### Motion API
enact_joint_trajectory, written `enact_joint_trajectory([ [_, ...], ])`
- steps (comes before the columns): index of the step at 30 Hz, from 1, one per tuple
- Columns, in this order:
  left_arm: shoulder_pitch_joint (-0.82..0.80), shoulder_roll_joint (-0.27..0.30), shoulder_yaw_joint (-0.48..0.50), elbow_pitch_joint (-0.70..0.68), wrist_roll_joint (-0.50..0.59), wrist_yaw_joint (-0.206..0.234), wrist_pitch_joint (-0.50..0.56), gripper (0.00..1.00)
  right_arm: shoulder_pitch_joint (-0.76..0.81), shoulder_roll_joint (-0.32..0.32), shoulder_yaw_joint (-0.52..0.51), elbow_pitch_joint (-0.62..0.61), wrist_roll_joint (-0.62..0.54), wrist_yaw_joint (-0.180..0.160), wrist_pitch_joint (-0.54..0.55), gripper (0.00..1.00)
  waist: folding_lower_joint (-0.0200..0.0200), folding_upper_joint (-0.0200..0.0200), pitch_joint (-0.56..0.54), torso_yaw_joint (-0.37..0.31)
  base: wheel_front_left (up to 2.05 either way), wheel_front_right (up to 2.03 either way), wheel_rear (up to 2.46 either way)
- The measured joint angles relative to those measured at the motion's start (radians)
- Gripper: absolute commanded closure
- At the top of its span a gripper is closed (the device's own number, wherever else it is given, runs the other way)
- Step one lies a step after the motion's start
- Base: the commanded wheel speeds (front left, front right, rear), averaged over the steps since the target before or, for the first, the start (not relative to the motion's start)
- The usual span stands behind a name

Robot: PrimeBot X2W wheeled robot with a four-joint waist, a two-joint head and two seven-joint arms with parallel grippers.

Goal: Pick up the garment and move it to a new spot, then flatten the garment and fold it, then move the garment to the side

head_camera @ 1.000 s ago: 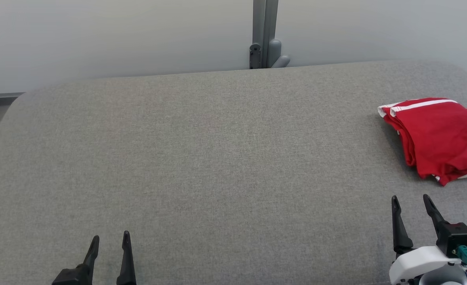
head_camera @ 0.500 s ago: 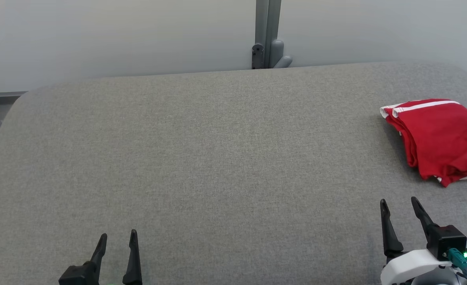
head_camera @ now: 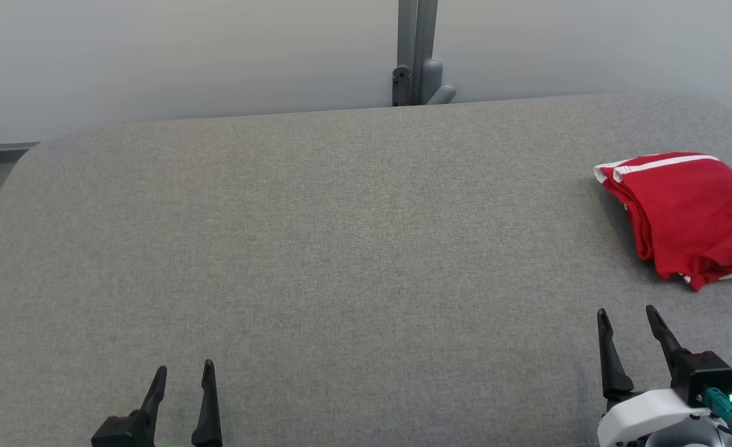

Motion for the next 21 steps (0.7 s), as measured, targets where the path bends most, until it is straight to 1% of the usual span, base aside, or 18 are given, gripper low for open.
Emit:
enact_joint_trajectory([
  [21,0.0,0.0,-0.002,0.002,-0.002,0.0,0.0,0.0,0.0,0.0,0.0,0.005,0.009,0.0,0.0,0.0,0.0,0.0,-0.005,0.0,0.0,0.0,0.0],
])
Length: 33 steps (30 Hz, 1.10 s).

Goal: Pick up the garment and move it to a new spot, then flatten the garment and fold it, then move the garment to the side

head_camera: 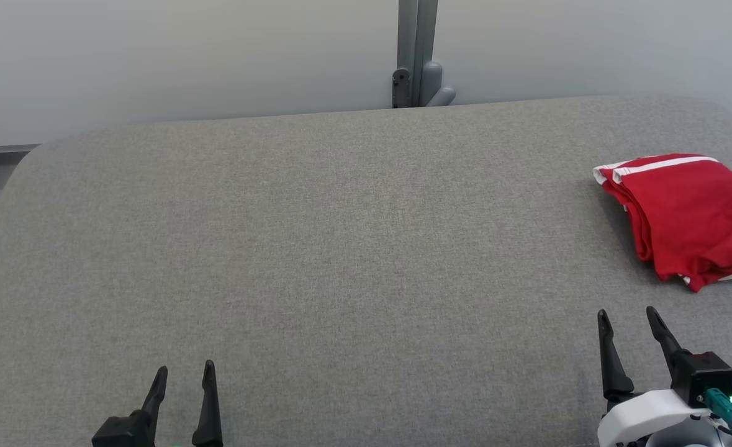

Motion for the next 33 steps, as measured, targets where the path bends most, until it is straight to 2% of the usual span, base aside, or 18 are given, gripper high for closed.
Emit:
enact_joint_trajectory([
  [15,0.01,-0.002,-0.004,0.015,0.0,0.001,0.002,0.0,0.008,0.006,0.001,0.015,-0.001,0.0,0.0,0.0,0.0,0.0,0.0,-0.004,0.0,0.0,0.0],
  [16,0.01,-0.002,-0.004,0.015,0.0,0.001,0.002,1.0,0.008,0.006,0.002,0.015,-0.001,0.0,0.0,1.0,0.0,0.0,0.0,-0.004,0.0,0.0,0.0],
  [23,0.025,-0.007,-0.005,0.067,-0.006,0.001,0.012,1.0,0.019,0.019,0.001,0.074,0.009,0.0,0.011,1.0,0.0,0.0,0.0,-0.005,0.0,0.0,0.0],
  [33,0.011,-0.007,0.014,0.061,-0.185,-0.002,0.061,1.0,0.01,0.019,-0.004,0.077,0.214,0.0,0.062,1.0,0.0,0.0,-0.001,-0.009,0.0,0.0,0.0],
])
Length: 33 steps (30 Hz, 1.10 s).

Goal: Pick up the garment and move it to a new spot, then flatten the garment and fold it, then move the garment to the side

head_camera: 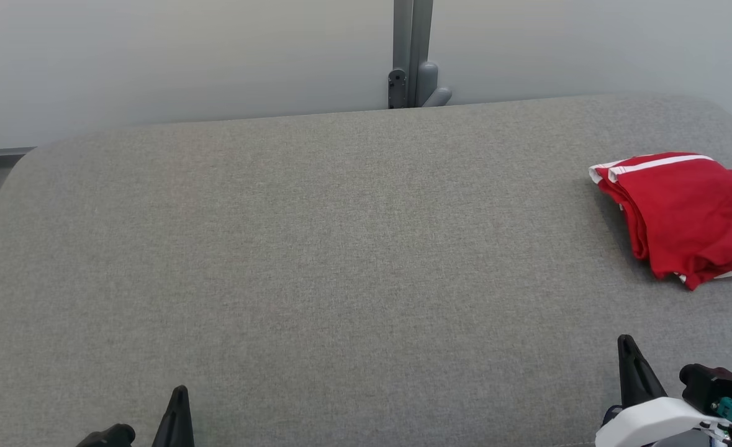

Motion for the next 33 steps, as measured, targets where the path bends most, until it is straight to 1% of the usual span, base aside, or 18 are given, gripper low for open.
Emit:
enact_joint_trajectory([
  [14,-0.037,0.0,0.028,-0.021,-0.219,-0.008,0.06,1.0,-0.025,-0.002,0.003,-0.012,0.262,0.0,0.055,1.0,0.0,0.0,-0.001,-0.005,0.0,0.0,0.0],
  [33,-0.084,0.0,0.06,-0.043,-0.486,-0.019,0.131,1.0,-0.061,-0.006,0.002,-0.022,0.569,0.0,0.124,1.0,0.0,0.0,-0.002,-0.012,0.0,0.0,0.0],
])
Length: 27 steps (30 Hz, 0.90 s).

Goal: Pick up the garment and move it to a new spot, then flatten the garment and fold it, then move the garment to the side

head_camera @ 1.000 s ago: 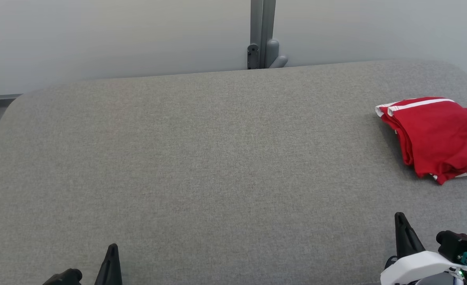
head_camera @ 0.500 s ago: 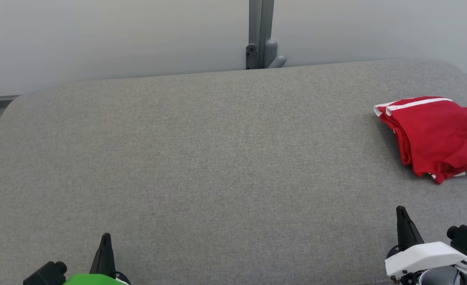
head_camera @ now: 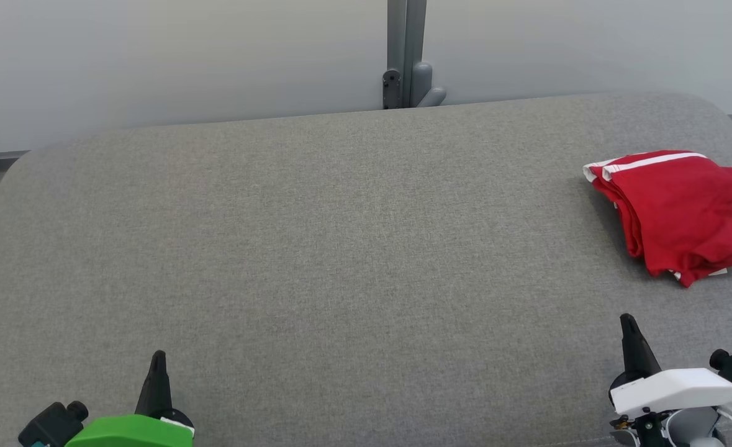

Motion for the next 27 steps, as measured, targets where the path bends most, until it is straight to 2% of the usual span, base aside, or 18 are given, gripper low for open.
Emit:
enact_joint_trajectory([
  [27,-0.049,0.001,0.034,-0.023,-0.274,-0.01,0.075,1.0,-0.037,-0.005,-0.001,-0.01,0.318,0.0,0.075,1.0,0.0,0.0,-0.001,-0.009,0.0,0.0,0.0],
])
